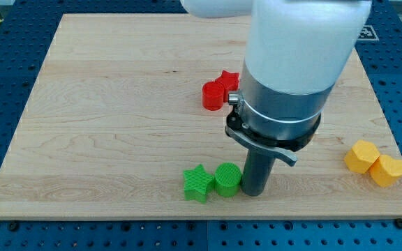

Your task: Push the blue triangle and the blue cube down a bit

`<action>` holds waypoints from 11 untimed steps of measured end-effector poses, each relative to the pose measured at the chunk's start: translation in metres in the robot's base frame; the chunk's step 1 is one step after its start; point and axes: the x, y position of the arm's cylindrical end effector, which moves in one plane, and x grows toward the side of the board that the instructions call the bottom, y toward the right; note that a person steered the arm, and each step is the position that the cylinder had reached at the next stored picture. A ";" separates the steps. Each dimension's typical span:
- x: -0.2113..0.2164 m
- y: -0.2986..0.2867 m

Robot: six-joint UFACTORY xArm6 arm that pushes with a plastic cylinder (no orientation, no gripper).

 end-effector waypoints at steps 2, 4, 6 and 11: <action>-0.010 0.012; -0.101 0.083; -0.105 0.089; -0.238 0.168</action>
